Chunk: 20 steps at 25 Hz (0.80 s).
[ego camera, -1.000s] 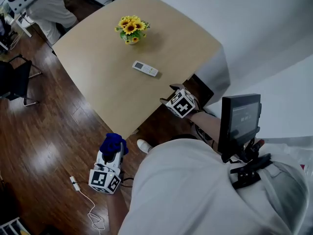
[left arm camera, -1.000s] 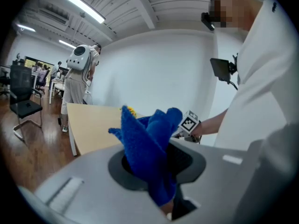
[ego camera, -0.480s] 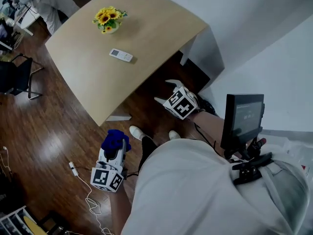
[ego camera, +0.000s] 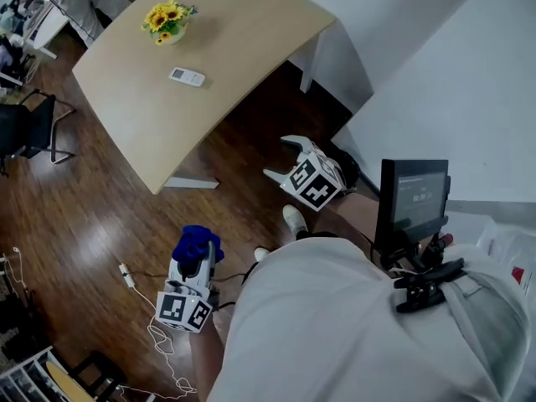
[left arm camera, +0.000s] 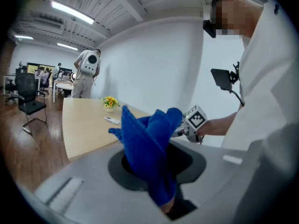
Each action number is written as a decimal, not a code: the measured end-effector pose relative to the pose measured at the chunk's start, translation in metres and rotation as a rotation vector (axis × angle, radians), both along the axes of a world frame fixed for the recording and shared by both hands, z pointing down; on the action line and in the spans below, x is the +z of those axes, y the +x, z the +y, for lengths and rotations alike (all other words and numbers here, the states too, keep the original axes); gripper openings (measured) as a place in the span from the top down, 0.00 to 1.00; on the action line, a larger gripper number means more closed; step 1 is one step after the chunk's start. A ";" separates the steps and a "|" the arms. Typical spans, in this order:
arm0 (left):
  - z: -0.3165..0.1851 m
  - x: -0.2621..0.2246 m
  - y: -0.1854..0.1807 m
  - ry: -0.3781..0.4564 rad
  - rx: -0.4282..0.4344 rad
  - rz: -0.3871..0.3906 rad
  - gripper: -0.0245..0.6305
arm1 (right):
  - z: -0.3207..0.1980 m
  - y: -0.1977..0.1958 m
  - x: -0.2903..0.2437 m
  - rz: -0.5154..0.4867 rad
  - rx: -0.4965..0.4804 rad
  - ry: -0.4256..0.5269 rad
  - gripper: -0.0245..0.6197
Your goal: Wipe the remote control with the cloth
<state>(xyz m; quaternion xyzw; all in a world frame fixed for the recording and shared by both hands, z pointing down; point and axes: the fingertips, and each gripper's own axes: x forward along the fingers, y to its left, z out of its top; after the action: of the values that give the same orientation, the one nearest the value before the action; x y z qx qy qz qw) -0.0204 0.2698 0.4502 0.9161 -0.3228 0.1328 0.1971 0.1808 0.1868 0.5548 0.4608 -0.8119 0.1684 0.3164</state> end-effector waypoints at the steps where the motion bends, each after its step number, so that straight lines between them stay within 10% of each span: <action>1: 0.005 -0.003 -0.003 0.011 0.011 0.005 0.79 | 0.007 -0.003 -0.007 0.004 0.009 0.012 0.46; 20: 0.044 -0.014 -0.054 0.063 0.009 0.033 0.79 | 0.056 -0.048 -0.053 0.001 0.004 0.095 0.46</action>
<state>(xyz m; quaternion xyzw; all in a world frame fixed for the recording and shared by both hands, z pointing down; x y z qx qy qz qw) -0.0745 0.3135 0.4360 0.9254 -0.3195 0.1083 0.1728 0.1327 0.2423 0.5021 0.4770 -0.8179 0.1302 0.2944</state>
